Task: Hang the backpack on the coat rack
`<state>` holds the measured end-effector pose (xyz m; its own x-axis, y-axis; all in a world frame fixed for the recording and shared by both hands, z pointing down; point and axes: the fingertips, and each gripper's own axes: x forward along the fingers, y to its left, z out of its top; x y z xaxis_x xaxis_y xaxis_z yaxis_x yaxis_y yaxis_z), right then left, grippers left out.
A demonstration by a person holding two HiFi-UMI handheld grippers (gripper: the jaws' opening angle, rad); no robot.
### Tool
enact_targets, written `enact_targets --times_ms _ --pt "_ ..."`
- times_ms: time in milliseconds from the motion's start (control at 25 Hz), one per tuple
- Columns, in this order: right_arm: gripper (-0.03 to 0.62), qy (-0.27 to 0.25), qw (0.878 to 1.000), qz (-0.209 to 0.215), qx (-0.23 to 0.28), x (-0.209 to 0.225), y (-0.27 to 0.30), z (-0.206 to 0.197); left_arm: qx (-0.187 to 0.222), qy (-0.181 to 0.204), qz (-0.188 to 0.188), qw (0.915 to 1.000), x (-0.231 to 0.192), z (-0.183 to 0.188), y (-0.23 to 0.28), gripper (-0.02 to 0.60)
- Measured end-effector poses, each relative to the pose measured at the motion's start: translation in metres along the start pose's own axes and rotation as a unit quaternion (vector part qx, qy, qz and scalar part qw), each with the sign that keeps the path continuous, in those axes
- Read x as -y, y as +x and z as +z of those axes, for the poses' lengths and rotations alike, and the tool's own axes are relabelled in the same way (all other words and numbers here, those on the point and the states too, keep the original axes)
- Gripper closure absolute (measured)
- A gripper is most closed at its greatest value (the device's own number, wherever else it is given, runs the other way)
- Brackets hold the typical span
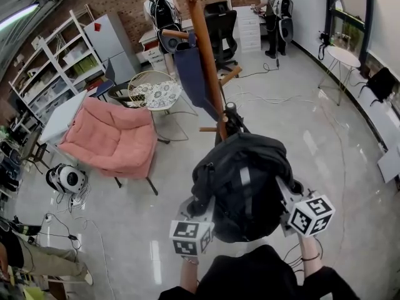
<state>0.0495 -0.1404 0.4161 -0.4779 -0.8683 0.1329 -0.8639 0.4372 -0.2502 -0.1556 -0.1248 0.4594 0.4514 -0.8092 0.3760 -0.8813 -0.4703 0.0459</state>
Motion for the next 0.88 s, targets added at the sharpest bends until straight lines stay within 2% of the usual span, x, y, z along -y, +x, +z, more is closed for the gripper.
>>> enact_targets --times_ms 280,400,880 --pt "0.565 0.005 1.0 0.009 -0.012 0.022 0.027 0.009 -0.011 -0.009 0.009 0.9999 -0.009 0.012 0.029 0.488" --pt "0.565 0.005 1.0 0.015 -0.021 0.03 0.04 0.002 -0.018 -0.016 0.016 0.9996 -0.014 0.005 0.042 0.488" --pt "0.565 0.007 0.996 0.065 -0.065 0.059 0.075 -0.007 -0.051 -0.043 0.058 0.9961 -0.02 -0.001 0.078 0.488"
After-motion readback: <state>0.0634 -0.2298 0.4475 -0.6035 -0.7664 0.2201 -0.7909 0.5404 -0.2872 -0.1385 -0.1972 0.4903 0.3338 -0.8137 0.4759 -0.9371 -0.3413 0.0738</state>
